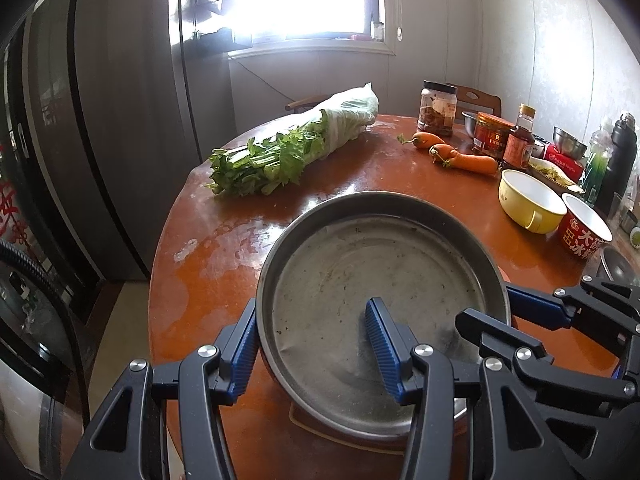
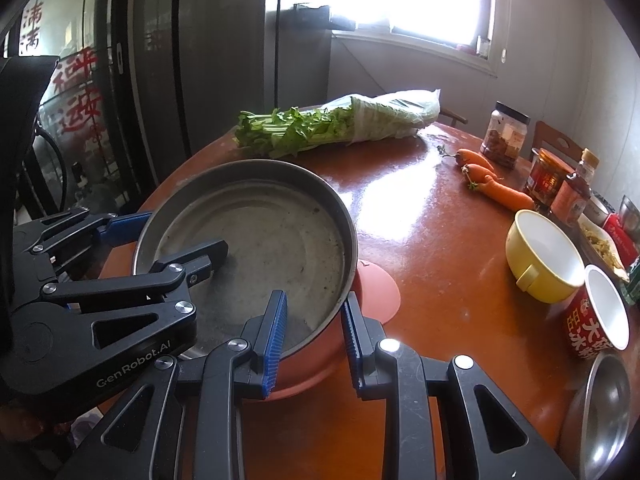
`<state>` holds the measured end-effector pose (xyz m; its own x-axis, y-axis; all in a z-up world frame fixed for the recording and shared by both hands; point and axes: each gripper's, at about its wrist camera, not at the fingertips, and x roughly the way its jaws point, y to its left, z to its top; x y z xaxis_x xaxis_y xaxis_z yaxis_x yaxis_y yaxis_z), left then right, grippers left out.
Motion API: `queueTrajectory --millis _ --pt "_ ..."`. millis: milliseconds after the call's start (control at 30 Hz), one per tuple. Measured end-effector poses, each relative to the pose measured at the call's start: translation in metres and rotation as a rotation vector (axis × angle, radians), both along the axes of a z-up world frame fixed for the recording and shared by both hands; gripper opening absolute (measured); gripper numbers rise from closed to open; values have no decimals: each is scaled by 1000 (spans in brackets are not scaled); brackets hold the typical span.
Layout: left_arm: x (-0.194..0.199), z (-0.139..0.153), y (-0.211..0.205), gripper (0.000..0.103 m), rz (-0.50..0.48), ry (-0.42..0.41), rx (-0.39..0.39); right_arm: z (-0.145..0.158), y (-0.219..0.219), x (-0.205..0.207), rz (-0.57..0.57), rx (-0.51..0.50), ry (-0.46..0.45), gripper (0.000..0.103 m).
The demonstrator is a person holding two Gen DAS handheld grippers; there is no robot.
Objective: Organize plates and bowls
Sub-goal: 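Carry the steel tray over the orange plate and lower it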
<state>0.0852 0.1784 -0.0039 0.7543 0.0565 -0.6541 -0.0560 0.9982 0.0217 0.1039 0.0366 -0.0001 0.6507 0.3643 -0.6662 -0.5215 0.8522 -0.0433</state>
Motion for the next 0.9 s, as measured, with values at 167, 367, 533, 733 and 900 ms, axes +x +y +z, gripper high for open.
queueTrajectory --millis 167,367,533,733,900 --pt "-2 -1 -1 52 -4 1 4 0 -4 -1 0 14 5 29" --pt "-2 0 -2 52 3 7 -2 1 -7 -1 2 27 15 29" --pt "1 1 -2 52 1 19 -11 3 -12 -1 0 49 28 29" --pt "3 0 -4 52 -4 20 -21 7 -17 -1 0 63 39 32" --pt "5 -2 -4 52 6 21 -18 7 -17 -1 -3 64 37 35"
